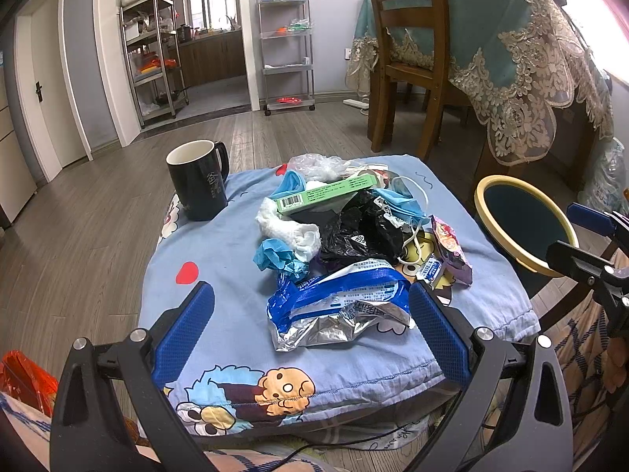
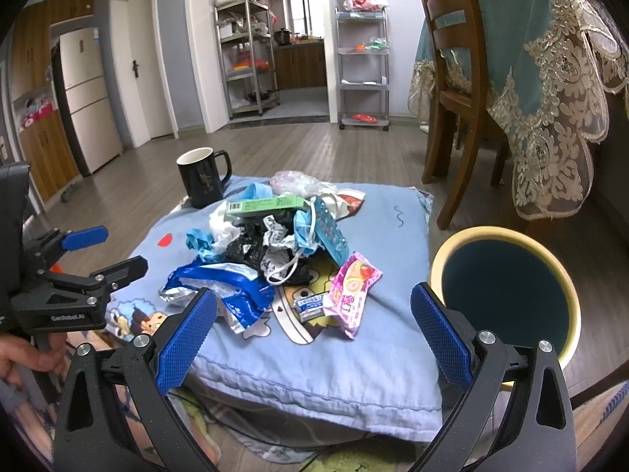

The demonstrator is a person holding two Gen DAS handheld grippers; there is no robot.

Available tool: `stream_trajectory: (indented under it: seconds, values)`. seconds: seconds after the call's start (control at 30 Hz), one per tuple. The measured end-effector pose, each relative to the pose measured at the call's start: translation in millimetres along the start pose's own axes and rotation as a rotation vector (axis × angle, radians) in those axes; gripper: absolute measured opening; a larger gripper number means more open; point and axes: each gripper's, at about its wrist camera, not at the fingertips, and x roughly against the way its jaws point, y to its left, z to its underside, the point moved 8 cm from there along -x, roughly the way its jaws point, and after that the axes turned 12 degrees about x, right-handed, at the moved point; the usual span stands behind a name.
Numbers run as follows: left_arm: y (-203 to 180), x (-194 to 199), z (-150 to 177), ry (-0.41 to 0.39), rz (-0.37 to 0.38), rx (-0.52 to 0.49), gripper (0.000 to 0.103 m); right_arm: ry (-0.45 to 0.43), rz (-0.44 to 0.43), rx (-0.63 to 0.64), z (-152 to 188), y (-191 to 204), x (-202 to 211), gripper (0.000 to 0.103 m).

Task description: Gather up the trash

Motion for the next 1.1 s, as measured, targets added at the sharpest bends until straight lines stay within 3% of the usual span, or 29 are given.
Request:
stream_trajectory:
  seconds: [1.1]
  values:
    - [6.5, -6.9, -1.8, 0.029, -0.013, 0.035, 0.097, 0.031, -0.003, -0.011, 12.9, -10.6, -5.7, 0.098]
